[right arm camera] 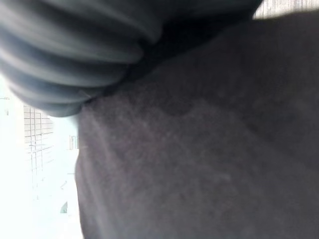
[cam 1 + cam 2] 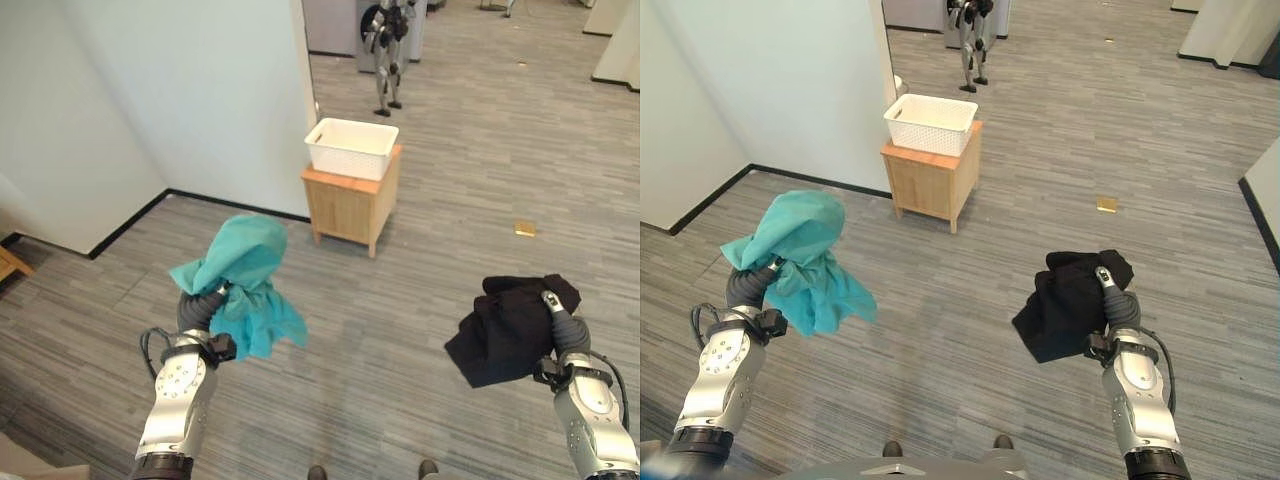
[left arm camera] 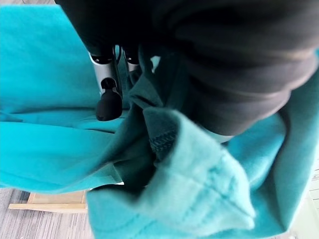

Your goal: Pick up bed clothes into laundry basket.

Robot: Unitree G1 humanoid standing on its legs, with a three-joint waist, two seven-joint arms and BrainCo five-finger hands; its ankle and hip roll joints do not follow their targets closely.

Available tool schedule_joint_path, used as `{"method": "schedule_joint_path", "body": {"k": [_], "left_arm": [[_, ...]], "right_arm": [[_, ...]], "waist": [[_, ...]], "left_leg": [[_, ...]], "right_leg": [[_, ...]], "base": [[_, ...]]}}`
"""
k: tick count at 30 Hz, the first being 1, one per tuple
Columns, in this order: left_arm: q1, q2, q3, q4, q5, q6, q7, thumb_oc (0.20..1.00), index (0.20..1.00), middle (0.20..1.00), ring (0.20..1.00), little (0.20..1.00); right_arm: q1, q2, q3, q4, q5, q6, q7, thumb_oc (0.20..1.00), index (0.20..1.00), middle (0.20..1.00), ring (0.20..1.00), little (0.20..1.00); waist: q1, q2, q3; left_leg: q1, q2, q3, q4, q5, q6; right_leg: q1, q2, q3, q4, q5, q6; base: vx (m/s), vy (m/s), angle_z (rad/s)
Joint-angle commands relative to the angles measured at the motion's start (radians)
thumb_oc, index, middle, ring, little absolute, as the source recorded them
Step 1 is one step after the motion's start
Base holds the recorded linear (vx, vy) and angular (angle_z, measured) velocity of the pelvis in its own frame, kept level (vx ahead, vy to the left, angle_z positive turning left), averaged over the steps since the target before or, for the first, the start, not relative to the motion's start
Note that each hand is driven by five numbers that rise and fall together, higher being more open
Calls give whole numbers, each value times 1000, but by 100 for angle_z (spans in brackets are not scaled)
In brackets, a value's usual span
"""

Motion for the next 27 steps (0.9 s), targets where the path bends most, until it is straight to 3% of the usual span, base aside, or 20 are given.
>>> {"method": "schedule_joint_path", "body": {"k": [1, 8, 15, 18, 21, 22, 25, 26, 27], "left_arm": [[-70, 45, 67, -51, -1, -92, 31, 200, 200, 200, 200, 200], [-48, 48, 94, -31, -4, -97, 41, 200, 200, 200, 200, 200], [1, 70, 229, -27, 25, -118, 140, 200, 200, 200, 200, 200], [27, 74, 263, -40, 47, -111, 146, 200, 200, 200, 200, 200], [11, 80, 258, -43, 53, -105, 157, 200, 200, 200, 200, 200], [-2, 83, 255, -37, 48, -109, 168, 200, 200, 200, 200, 200], [-34, 86, 233, -47, 43, -107, 177, 200, 200, 200, 200, 200], [-51, 90, 222, -51, 45, -111, 174, 200, 200, 200, 200, 200], [-59, 96, 212, -58, 42, -113, 164, 200, 200, 200, 200, 200]], "right_arm": [[-72, -3, -60, -78, -5, -90, -14, 200, 200, 200, 200, 200], [-69, -5, -68, -49, 1, -90, -19, 200, 200, 200, 200, 200], [-65, -13, -67, -58, -11, -84, -19, 200, 200, 200, 200, 200], [-46, -5, -74, -60, -25, -71, -7, 200, 200, 200, 200, 200], [-34, 8, -74, -80, -28, -73, -3, 200, 200, 200, 200, 200], [-36, 13, -66, -84, -28, -74, -4, 200, 200, 200, 200, 200], [-31, 26, -56, -84, -28, -76, -14, 200, 200, 200, 200, 200], [-26, 29, -54, -81, -19, -77, -11, 200, 200, 200, 200, 200], [-21, 26, -55, -79, -13, -76, -7, 200, 200, 200, 200, 200]], "waist": [[12, -23, -8], [14, -25, -8], [30, -27, 6], [29, -21, 25], [5, -1, 62], [-1, 13, 83], [-27, 35, 115], [-41, 32, 115], [-53, 29, 114]], "left_leg": [[-48, 17, -24, 136, -126, 21], [-55, 16, -18, 137, -127, 17], [-65, -16, -10, 132, -142, 38], [-58, -45, -26, 156, -183, 70], [-43, -55, -56, 173, -197, 104], [-31, -49, -54, 177, -201, 114], [3, -30, -59, 178, -220, 117], [26, -28, -63, 176, -238, 106], [45, -28, -70, 170, -249, 99]], "right_leg": [[-16, -71, -71, 172, -102, 23], [-10, -70, -77, 139, -79, 30], [-32, -103, -65, 161, -38, 53], [-76, -136, -30, 314, 21, 64], [-184, -131, 43, 535, 154, 48], [-238, -135, 52, 614, 173, 46], [-361, -98, 49, 699, 101, 40], [-396, -77, 41, 659, 40, 30], [-417, -63, 38, 612, 30, 31]], "base": [[0, 0, 0], [30, 9, 0], [49, 88, -5], [103, 168, 3], [62, 200, 8], [36, 205, 18], [147, 96, 9], [290, -22, -24], [353, -67, -17]]}}
